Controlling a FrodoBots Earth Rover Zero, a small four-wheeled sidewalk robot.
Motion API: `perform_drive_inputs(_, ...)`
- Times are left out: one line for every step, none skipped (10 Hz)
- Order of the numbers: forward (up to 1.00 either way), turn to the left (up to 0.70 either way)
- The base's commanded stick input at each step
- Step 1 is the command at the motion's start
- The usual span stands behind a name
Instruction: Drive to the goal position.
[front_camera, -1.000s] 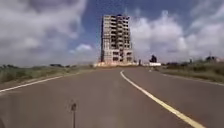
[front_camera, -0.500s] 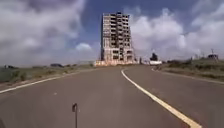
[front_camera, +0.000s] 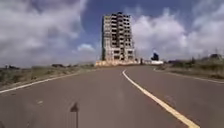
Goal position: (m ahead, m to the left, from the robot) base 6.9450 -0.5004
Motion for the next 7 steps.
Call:
perform_drive_inputs(1.0,0.0)
perform_drive_inputs(1.0,0.0)
perform_drive_inputs(1.0,0.0)
perform_drive_inputs(1.0,0.0)
perform_drive_inputs(1.0,0.0)
perform_drive_inputs(1.0,0.0)
perform_drive_inputs(1.0,0.0)
